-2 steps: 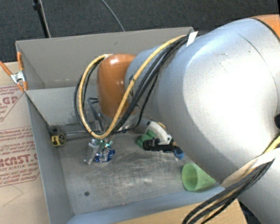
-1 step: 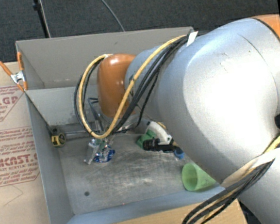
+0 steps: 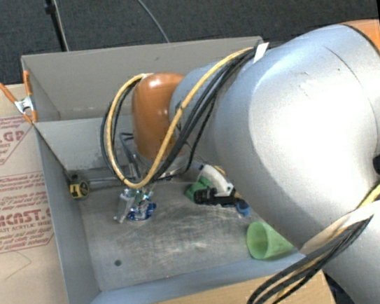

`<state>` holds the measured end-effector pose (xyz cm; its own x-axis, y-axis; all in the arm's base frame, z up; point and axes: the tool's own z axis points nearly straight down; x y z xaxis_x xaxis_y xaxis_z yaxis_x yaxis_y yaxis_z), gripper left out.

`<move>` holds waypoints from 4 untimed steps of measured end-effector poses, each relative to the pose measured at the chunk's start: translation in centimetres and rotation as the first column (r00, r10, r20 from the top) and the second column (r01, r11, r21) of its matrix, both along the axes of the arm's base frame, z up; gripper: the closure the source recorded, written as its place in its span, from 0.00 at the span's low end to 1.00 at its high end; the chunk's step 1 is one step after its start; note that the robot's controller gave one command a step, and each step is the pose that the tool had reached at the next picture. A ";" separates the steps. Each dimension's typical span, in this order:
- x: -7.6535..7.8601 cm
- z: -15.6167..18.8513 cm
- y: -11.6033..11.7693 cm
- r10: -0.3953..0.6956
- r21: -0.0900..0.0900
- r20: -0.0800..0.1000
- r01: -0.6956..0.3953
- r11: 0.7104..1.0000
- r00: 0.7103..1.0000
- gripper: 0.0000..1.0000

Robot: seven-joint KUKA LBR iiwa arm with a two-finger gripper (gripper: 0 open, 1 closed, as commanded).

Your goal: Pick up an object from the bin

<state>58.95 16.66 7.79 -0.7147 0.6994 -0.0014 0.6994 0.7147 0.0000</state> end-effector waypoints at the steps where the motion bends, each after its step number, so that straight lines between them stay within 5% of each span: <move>1: 0.0 0.0 0.0 0.000 0.000 0.000 0.000 1.000 1.000 0.00; 3: 0.0 0.0 0.0 0.000 0.000 0.000 0.000 1.000 1.000 0.00; 4: -0.8 0.5 -4.5 0.621 0.001 -0.001 -0.621 0.784 0.784 0.00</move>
Offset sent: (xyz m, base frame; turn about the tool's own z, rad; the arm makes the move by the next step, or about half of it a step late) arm 0.0000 0.0000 0.0000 0.0000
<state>58.17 12.20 8.26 -0.9945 0.1044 -0.0002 0.1044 0.9945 -0.0004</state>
